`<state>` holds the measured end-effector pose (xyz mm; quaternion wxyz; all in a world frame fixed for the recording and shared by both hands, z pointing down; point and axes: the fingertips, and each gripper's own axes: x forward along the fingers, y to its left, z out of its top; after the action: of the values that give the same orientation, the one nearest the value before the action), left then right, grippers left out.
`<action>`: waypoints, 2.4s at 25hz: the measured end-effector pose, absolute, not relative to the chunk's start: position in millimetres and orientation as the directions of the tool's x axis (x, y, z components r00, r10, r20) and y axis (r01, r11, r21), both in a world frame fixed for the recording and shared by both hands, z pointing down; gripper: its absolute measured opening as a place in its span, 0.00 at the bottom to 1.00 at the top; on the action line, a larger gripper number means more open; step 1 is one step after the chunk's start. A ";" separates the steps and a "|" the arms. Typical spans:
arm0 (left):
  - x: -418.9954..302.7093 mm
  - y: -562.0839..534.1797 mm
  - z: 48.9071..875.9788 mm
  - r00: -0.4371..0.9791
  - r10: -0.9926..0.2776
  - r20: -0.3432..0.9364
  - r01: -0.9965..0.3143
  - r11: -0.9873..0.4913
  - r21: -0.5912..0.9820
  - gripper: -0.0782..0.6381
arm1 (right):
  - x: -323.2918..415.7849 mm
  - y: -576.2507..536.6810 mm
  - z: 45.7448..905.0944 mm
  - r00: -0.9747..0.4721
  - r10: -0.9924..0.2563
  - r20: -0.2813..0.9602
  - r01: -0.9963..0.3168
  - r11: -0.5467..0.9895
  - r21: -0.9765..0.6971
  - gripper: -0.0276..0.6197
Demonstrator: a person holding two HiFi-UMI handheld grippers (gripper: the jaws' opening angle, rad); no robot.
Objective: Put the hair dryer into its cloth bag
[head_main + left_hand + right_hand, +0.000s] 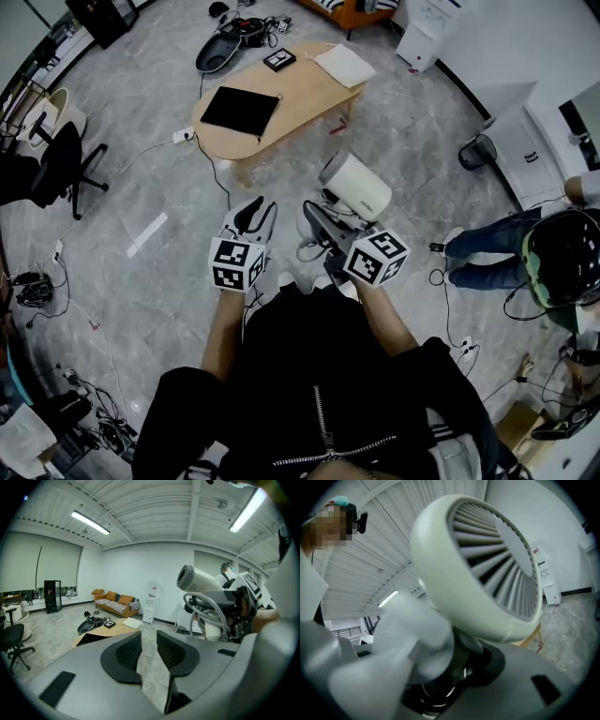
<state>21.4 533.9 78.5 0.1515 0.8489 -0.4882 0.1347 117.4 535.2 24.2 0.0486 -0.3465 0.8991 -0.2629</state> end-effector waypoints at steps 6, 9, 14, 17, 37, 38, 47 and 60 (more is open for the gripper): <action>5.9 534.4 82.5 0.482 -0.791 0.377 -0.872 -0.476 0.115 0.13 | 106.3 530.5 34.7 -0.747 -0.649 0.143 -0.625 0.614 -0.482 0.39; -1.3 533.6 79.5 0.501 -0.789 0.356 -0.863 -0.486 0.135 0.13 | 101.2 528.9 37.0 -0.743 -0.652 0.151 -0.628 0.602 -0.493 0.38; -12.6 532.8 84.2 0.475 -0.802 0.362 -0.876 -0.470 0.108 0.13 | 98.6 532.0 43.0 -0.732 -0.660 0.169 -0.642 0.584 -0.497 0.39; -16.4 527.3 87.8 0.456 -0.813 0.362 -0.887 -0.447 0.115 0.13 | 99.6 529.5 47.2 -0.726 -0.663 0.179 -0.646 0.571 -0.506 0.39; 0.5 363.5 103.1 0.421 -0.798 0.431 -0.905 -0.400 0.142 0.13 | 110.4 359.4 66.2 -0.770 -0.600 0.217 -0.604 0.576 -0.551 0.39; 2.5 355.2 103.7 0.416 -0.797 0.437 -0.907 -0.394 0.146 0.13 | 111.9 349.5 65.2 -0.774 -0.594 0.218 -0.600 0.581 -0.550 0.39; 18.0 298.1 108.7 0.380 -0.803 0.459 -0.924 -0.348 0.156 0.13 | 129.8 281.0 70.0 -0.804 -0.552 0.220 -0.567 0.600 -0.564 0.39; 16.9 261.2 129.2 0.305 -0.802 0.513 -0.951 -0.284 0.120 0.13 | 148.3 229.6 82.9 -0.815 -0.536 0.220 -0.551 0.599 -0.580 0.39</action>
<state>16.9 261.2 129.2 0.2063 0.7808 -0.5614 0.1804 148.3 229.6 82.9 -0.0114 -0.3041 0.8942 -0.3284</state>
